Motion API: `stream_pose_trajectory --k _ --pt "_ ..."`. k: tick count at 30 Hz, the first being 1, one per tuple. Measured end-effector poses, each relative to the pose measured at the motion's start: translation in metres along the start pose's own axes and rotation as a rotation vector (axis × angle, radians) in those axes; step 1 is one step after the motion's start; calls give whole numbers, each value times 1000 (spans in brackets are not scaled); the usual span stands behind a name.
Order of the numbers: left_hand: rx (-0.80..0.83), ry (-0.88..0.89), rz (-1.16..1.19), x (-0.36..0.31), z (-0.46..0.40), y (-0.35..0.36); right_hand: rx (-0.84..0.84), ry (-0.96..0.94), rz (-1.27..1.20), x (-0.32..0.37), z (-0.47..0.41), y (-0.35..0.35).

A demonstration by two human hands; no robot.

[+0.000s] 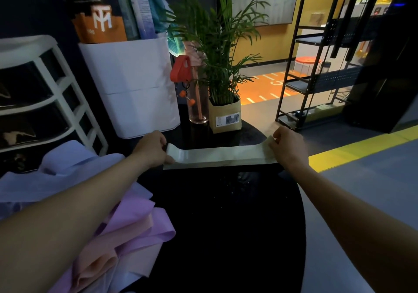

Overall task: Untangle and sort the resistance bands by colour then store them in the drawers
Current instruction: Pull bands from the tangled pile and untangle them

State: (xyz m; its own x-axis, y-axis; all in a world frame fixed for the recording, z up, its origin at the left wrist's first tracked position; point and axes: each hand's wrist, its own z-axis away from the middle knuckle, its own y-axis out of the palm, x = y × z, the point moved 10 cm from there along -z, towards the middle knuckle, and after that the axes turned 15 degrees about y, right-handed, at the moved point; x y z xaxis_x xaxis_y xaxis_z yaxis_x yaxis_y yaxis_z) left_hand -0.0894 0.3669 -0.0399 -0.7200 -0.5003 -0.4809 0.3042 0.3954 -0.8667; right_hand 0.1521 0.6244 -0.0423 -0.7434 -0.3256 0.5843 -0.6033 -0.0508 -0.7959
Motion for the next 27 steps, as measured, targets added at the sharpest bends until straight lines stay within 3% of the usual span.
stream_pose_trajectory --k 5,8,11,16,27 --pt "132 120 -68 -7 -4 14 -15 -130 140 25 11 1" --pt "207 133 -58 -7 -5 26 213 -391 110 66 43 25" --pt "277 161 -76 -10 -7 38 393 -581 261 88 72 60" --pt "252 180 -87 1 -17 26 546 -544 373 101 69 97" --pt "285 184 -100 8 -23 35 543 -505 369 97 61 104"
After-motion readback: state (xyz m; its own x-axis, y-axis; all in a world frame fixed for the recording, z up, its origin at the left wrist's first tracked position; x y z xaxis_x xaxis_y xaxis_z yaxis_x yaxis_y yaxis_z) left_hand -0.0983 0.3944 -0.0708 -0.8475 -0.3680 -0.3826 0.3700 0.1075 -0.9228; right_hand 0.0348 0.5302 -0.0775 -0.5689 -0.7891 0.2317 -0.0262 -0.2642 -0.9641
